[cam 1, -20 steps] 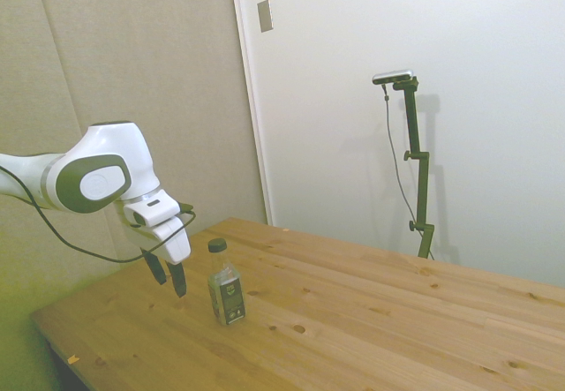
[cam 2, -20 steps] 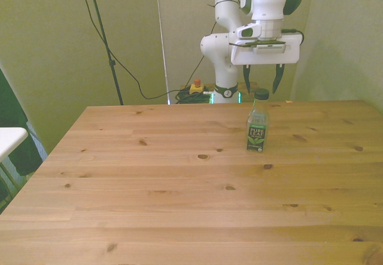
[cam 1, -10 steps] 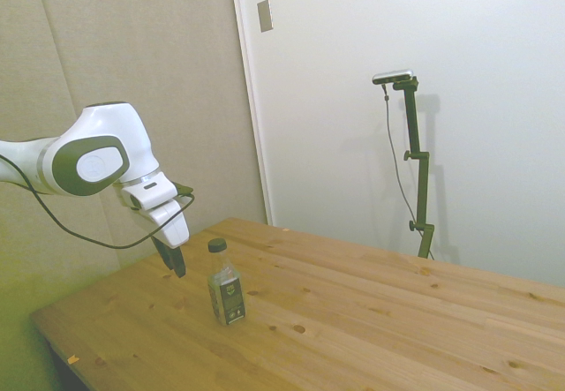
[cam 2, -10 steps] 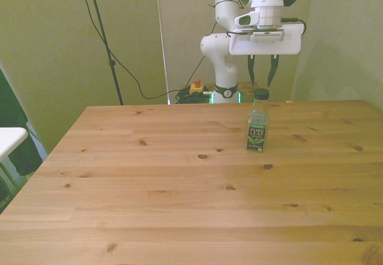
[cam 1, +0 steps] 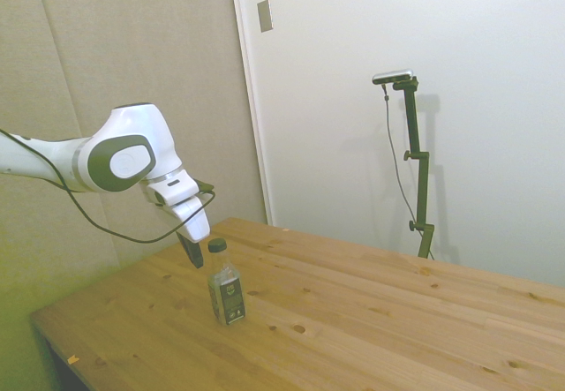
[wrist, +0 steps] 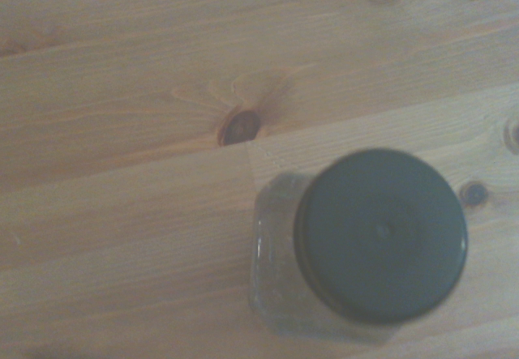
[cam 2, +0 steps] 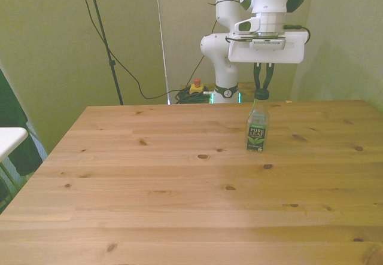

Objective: Knock down the bottle

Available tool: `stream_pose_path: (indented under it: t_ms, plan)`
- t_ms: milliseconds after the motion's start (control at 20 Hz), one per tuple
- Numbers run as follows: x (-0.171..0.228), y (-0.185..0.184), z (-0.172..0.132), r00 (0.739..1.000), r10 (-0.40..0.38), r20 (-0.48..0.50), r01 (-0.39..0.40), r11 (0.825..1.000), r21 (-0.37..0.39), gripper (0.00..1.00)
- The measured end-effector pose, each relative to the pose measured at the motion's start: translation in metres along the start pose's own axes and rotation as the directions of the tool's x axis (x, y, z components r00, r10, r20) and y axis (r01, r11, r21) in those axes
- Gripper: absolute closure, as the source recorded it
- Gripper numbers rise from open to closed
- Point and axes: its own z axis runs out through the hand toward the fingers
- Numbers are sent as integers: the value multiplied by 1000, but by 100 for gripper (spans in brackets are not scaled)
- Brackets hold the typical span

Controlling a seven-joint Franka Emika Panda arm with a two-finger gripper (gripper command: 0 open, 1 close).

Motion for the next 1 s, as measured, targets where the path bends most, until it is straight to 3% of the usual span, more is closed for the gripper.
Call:
stream_pose_path:
  t_ms: [650, 1000]
  plan:
    - [71, -69, 20, 993, 114, -43, -114, 994, 0, 100]
    - [108, -92, 27, 980, 185, -68, -180, 981, 66, 100]
